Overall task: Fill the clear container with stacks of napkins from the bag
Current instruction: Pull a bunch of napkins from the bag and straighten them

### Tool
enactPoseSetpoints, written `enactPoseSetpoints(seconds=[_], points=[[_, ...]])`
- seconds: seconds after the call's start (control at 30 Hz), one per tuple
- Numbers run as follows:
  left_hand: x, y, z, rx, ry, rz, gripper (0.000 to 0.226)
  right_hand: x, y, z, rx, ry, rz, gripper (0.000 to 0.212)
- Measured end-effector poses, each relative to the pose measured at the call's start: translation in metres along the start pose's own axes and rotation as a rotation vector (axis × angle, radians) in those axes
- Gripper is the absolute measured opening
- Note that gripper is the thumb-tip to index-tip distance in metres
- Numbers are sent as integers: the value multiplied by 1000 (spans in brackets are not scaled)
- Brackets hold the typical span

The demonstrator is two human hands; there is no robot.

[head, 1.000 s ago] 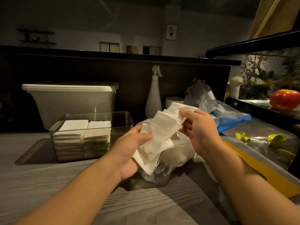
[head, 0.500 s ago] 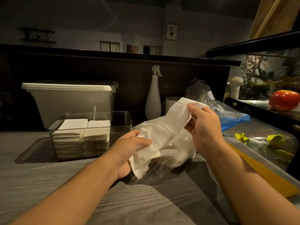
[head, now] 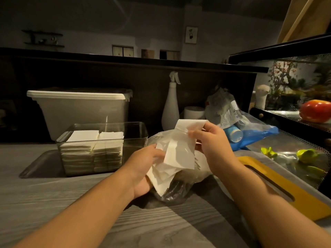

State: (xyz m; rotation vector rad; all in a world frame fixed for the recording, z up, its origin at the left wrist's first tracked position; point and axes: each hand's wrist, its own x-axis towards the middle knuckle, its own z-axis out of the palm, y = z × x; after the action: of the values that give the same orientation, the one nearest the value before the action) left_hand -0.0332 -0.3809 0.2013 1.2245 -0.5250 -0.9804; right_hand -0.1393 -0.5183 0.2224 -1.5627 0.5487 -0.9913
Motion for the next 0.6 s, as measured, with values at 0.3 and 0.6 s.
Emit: enactPoseSetpoints(seconds=[0.3, 0.6], points=[[1, -3, 0, 85, -58, 34, 41, 1, 5, 1, 30, 44, 60, 8], [2, -1, -2, 70, -78, 80, 39, -4, 2, -6, -77, -230, -279, 29]])
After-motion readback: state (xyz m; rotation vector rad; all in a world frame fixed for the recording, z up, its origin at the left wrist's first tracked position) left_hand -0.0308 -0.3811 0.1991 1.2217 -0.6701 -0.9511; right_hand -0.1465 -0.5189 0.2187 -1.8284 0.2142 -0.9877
